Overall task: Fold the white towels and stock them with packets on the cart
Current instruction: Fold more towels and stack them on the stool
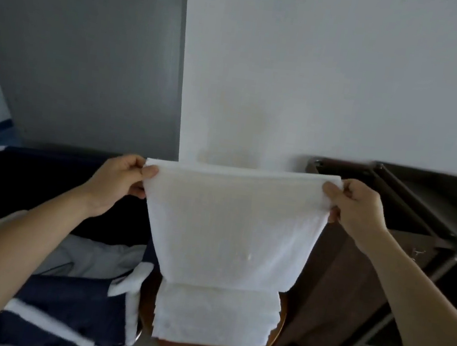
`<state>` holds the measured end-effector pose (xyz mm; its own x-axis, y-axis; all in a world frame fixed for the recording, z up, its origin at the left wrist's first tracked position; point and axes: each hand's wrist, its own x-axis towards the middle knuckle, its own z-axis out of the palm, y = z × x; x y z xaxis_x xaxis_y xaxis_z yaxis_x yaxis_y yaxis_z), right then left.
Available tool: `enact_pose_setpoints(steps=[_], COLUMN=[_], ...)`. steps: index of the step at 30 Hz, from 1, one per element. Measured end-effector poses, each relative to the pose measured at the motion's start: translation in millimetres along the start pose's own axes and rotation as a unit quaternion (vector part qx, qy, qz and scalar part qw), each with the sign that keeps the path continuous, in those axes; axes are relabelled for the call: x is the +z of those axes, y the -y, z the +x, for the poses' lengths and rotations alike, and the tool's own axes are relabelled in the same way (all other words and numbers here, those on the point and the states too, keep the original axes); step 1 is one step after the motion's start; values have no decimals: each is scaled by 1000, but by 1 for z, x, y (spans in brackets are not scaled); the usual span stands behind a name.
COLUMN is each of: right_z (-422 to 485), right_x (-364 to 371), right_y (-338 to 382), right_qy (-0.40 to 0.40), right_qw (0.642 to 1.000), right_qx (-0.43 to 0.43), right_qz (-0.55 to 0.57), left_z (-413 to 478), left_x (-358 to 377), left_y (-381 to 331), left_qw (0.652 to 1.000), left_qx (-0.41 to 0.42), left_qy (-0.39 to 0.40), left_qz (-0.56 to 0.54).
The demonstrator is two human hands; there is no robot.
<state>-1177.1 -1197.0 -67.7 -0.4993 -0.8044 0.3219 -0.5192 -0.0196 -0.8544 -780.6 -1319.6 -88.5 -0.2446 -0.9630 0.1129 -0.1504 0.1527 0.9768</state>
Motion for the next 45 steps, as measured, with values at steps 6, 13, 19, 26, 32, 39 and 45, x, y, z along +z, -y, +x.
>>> enact_pose_setpoints(steps=[6,13,19,26,32,39,45], right_z=[-41,14,99,132,136,143,168], right_x=[-4,25,110,201,220,221,230], right_y=[-32,-61,-166,-294,-335,-331,-340], right_qy=[65,75,114,153,142,100,84], right_qw=[995,992,972,929,924,939,929], right_qx=[37,74,194,330,343,317,346], right_qz=[-65,-61,-71,-61,-92,-90,-100], left_z=[-29,39,135,202,208,216,254], left_x=[-4,15,68,129,155,152,154], left_y=[40,59,156,287,326,309,334], left_qw=[994,992,978,936,926,952,930], left_qx=[-67,-109,-195,-314,-364,-267,-286], left_qy=[81,60,4,-38,-25,-50,0], left_qz=[27,12,75,156,92,142,230])
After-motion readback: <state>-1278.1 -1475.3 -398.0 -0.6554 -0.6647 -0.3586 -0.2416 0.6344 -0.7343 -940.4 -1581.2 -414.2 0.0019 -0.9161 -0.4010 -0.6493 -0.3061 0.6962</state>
